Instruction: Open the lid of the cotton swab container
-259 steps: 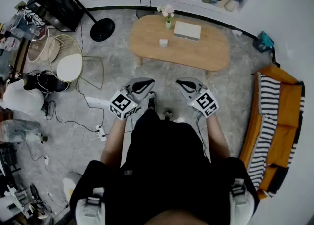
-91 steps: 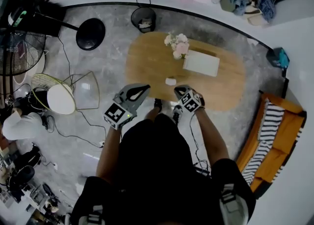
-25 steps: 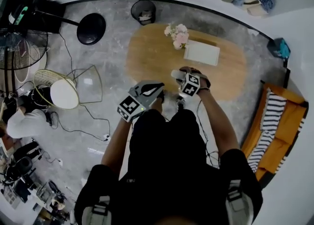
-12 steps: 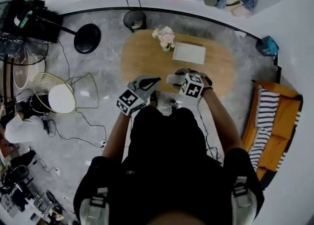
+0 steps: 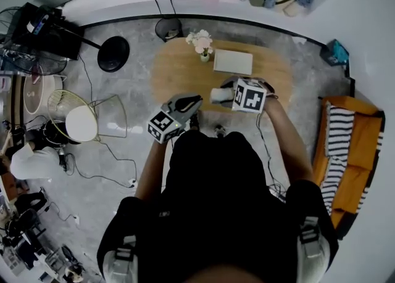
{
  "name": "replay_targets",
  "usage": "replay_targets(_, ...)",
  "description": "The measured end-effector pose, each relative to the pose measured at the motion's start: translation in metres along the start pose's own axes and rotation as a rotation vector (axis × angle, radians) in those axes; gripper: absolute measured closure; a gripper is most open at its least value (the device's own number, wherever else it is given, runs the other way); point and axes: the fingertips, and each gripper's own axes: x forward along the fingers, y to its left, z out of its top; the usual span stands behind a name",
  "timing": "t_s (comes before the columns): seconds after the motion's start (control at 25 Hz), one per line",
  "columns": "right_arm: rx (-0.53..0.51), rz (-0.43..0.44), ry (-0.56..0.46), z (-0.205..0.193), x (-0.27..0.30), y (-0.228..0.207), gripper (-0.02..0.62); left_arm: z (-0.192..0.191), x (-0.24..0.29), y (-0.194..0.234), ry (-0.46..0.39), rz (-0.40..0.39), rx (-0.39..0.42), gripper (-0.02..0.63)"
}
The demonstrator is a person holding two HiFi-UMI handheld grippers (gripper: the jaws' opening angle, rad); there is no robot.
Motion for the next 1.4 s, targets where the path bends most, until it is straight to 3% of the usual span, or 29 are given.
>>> replay_targets(0.28,-0.078,0.065,0.001,0.013,-0.03,0.049,0.382,-0.005,-0.003,-0.05,0.038,0.003,0.078,0.458)
replay_targets(0.52,-0.146,0.059,-0.094,0.04,-0.054,0.076,0.383,-0.013,0.003,-0.081,0.03,0.013,0.088,0.382)
replay_targets(0.92,-0.22,0.062,-0.123,0.05,-0.071,0.124,0.385,-0.012,0.015,-0.126,-0.032,-0.006,0.099,0.368)
replay_targets(1.4,-0.194,0.145,-0.248,0.048,-0.08,0.151,0.384,0.005,0.02,-0.169,-0.118,-0.109,0.084,0.391)
